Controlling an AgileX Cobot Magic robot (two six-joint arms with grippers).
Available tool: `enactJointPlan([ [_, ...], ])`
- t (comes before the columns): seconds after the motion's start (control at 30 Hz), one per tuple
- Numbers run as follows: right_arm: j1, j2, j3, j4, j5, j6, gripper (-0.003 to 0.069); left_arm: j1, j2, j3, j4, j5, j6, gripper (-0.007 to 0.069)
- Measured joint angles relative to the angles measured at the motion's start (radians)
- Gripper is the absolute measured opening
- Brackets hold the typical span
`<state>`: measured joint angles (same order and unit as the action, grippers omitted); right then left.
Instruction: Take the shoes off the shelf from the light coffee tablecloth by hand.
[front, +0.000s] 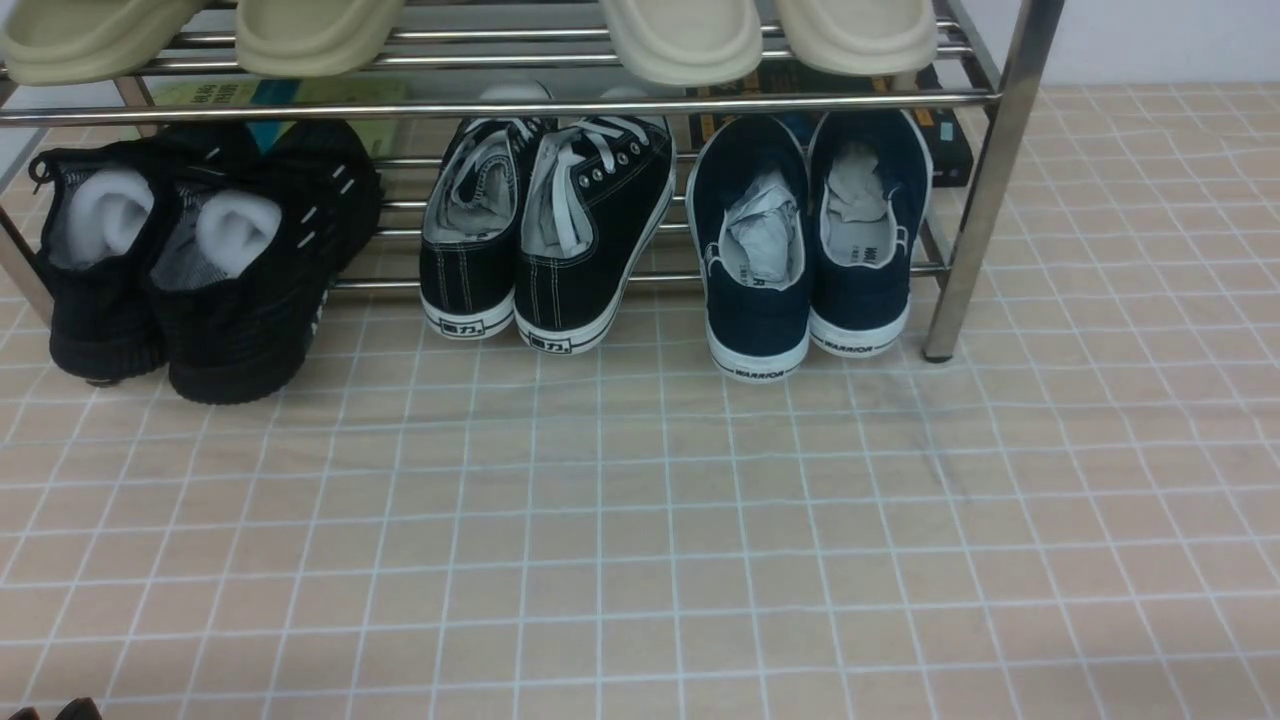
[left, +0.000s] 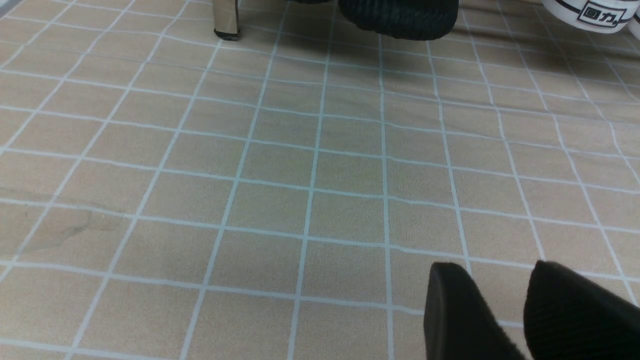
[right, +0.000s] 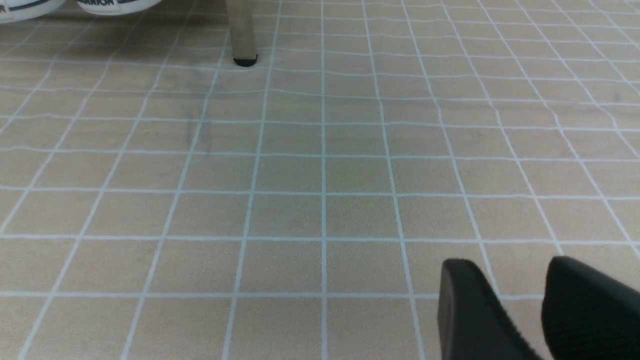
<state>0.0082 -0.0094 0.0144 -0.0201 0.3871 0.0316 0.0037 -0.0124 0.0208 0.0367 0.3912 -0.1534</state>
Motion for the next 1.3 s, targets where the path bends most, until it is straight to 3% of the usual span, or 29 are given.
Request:
enactJointPlan([
  [0.13, 0.0, 0.0, 0.001, 0.124, -0.012, 0.069, 0.024, 0.0, 0.0, 0.0, 0.0, 0.0, 0.0, 0.024],
  [0.17, 0.0, 0.0, 0.004, 0.226, -0.03, 0.128, 0.024, 0.0, 0.0, 0.0, 0.0, 0.0, 0.0, 0.024],
  [0.2, 0.0, 0.0, 0.005, 0.226, -0.033, 0.128, 0.024, 0.0, 0.0, 0.0, 0.0, 0.0, 0.0, 0.024],
  [0.27, 0.0, 0.0, 0.01, 0.417, -0.075, 0.223, 0.024, 0.0, 0.0, 0.0, 0.0, 0.0, 0.0, 0.024],
  [0.4, 0.0, 0.0, 0.01, 0.584, -0.124, 0.267, 0.024, 0.0, 0.0, 0.0, 0.0, 0.0, 0.0, 0.024],
  [0.6, 0.0, 0.0, 0.01, 0.683, -0.131, 0.275, 0.024, 0.0, 0.0, 0.0, 0.0, 0.0, 0.0, 0.024],
  [0.73, 0.0, 0.0, 0.002, 0.681, -0.144, 0.243, 0.0211, 0.0, 0.0, 0.0, 0.0, 0.0, 0.0, 0.024],
  [0.93, 0.0, 0.09, -0.236, 0.532, -0.133, 0.005, 0.0024, 0.0, 0.0, 0.0, 0.0, 0.0, 0.0, 0.024],
  [0.97, 0.0, 0.09, -0.247, 0.525, -0.128, -0.002, 0.0018, 0.0, 0.0, 0.0, 0.0, 0.0, 0.0, 0.024],
  [1.07, 0.0, 0.249, -0.397, 0.432, -0.012, -0.049, -0.0008, 0.0, 0.0, 0.0, 0.0, 0.0, 0.0, 0.024],
  [1.13, 0.0, 0.412, -0.519, 0.363, 0.184, -0.052, -0.0003, 0.0, 0.0, 0.0, 0.0, 0.0, 0.0, 0.024],
  [1.3, 0.0, 0.746, -0.662, 0.339, 0.517, -0.06, 0.0003, 0.0, 0.0, 0.0, 0.0, 0.0, 0.0, 0.024],
])
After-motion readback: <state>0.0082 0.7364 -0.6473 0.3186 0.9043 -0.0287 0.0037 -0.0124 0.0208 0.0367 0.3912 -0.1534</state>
